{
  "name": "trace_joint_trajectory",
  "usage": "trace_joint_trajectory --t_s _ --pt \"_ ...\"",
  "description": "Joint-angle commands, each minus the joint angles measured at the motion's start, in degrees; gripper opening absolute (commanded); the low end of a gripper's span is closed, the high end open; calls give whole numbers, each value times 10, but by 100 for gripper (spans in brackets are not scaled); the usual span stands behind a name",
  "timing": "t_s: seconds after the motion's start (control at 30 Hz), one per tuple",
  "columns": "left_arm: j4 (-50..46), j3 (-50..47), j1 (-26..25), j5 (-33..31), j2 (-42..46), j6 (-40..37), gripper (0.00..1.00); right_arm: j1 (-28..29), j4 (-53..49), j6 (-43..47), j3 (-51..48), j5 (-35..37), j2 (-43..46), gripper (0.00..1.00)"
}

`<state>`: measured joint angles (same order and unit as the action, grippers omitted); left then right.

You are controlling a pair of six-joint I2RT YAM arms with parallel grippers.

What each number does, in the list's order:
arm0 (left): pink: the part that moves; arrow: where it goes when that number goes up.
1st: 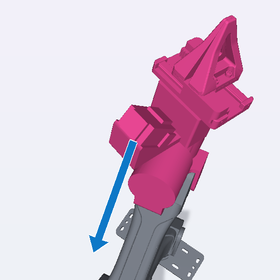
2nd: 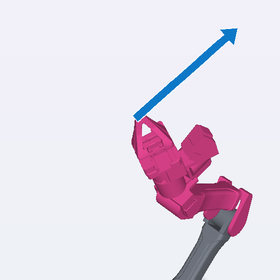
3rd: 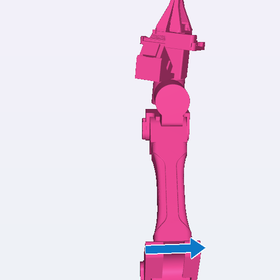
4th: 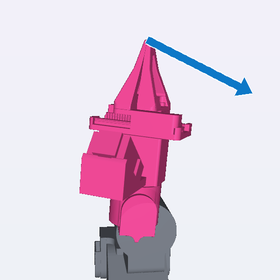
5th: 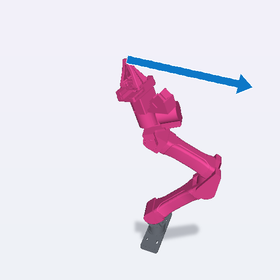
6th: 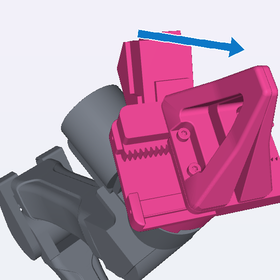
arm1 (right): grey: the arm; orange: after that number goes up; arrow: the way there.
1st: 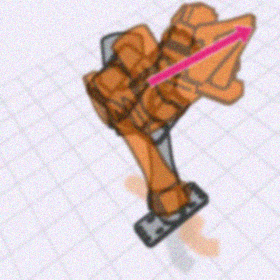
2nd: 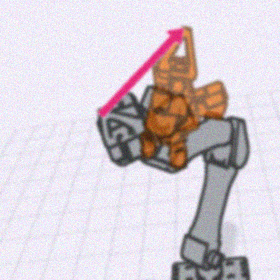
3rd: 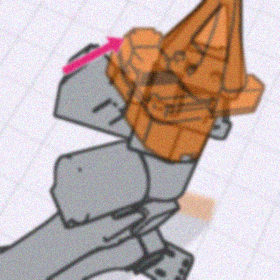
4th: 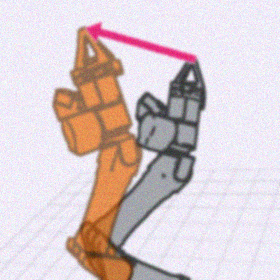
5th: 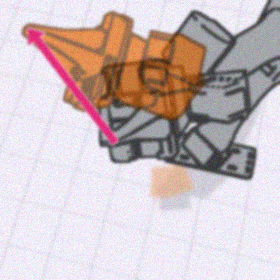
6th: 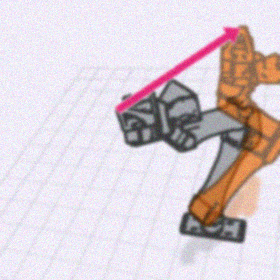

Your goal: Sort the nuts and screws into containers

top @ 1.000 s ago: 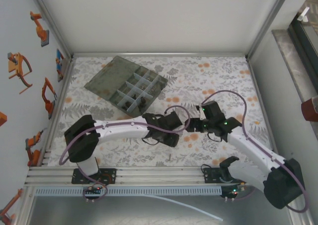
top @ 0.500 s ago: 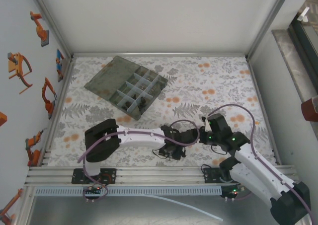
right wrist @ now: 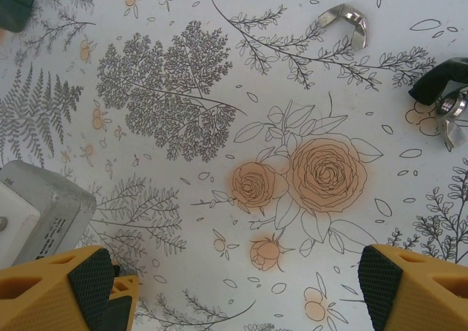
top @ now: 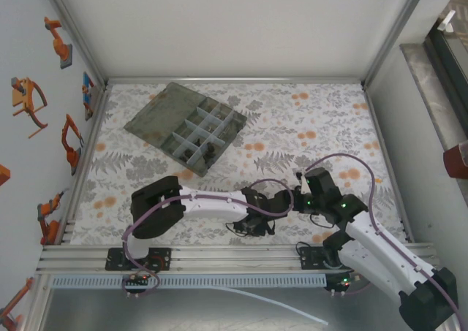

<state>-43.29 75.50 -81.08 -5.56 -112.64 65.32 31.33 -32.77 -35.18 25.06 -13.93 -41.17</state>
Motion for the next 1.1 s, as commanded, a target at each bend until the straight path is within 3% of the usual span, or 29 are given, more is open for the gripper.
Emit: trace_joint_trajectory --t_s 0.0,0.3,0.5,0.63,0.77,0.93,1.07 --pt "-32 -27 1 -16 11 17 16 5 0 -9 -8 4 -3 88" --pt "1 -77 52 -66 107 -24 3 5 27 24 23 20 -77 89" --pt "23 -70 165 -83 197 -148 3 5 138 43 55 -20 -150 91" --pt "72 -56 302 4 234 -246 3 5 209 57 104 -55 -228 92" --pt "75 11 413 68 197 -336 3 4 279 64 163 -83 -307 94" --pt "103 91 496 142 113 -388 3 -1 344 65 237 -114 -400 94" --pt "116 160 524 182 29 -414 3 -8 377 63 280 -131 -460 94"
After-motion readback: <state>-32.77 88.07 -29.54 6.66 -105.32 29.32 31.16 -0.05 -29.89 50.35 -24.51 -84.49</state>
